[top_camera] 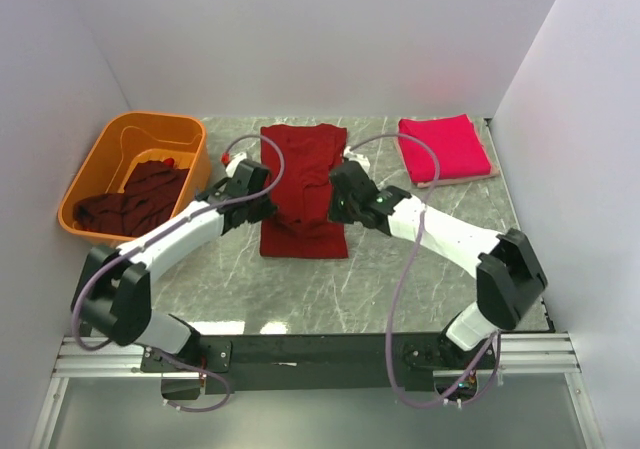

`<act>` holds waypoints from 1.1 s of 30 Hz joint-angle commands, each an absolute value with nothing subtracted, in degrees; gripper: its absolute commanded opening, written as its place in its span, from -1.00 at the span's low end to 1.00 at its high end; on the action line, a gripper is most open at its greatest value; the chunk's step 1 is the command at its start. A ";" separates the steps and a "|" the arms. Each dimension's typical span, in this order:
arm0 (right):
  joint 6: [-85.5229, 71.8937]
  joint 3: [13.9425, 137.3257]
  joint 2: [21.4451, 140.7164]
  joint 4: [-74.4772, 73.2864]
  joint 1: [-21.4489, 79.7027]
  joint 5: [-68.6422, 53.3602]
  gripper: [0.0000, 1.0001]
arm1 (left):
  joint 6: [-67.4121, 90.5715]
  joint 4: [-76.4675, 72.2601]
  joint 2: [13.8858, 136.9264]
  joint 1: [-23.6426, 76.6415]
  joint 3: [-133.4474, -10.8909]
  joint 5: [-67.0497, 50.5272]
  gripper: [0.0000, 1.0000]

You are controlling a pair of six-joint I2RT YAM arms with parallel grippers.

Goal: Fold and stack the t-shirts
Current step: Fold the tshirt

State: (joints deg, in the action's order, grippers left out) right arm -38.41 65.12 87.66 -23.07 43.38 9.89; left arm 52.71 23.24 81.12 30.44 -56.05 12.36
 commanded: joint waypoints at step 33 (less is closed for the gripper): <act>-35.42 85.43 110.30 -22.24 31.82 5.80 -0.96 | 45.17 18.46 103.62 21.45 -74.35 8.96 -0.78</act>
State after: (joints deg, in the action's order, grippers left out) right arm -36.07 82.70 109.78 -23.16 32.47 5.72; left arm 46.11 19.97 103.20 22.24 -71.66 9.23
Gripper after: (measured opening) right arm 0.019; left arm 0.088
